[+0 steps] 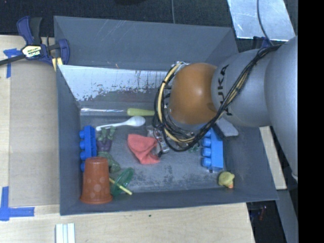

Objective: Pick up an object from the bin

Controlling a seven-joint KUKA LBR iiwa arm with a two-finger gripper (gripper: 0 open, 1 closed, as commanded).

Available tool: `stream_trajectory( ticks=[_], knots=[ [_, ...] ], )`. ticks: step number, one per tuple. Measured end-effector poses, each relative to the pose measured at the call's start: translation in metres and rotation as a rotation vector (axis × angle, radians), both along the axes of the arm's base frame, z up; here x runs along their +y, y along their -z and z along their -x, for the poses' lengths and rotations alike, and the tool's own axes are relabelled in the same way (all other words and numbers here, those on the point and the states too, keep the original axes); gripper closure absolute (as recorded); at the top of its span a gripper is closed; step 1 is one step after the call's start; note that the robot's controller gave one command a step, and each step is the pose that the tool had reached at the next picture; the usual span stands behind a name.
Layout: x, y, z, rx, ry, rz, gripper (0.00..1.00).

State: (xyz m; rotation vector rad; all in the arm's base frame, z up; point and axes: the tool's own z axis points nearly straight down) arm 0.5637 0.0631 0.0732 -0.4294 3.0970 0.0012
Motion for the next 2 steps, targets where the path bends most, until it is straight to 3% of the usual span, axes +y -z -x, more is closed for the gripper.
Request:
stream_trajectory(
  ticks=[1,2],
  knots=[
    [0.009,-0.061,-0.003,0.006,0.014,0.001,1.00],
    [0.040,-0.138,-0.006,0.007,-0.053,0.002,1.00]
  ],
)
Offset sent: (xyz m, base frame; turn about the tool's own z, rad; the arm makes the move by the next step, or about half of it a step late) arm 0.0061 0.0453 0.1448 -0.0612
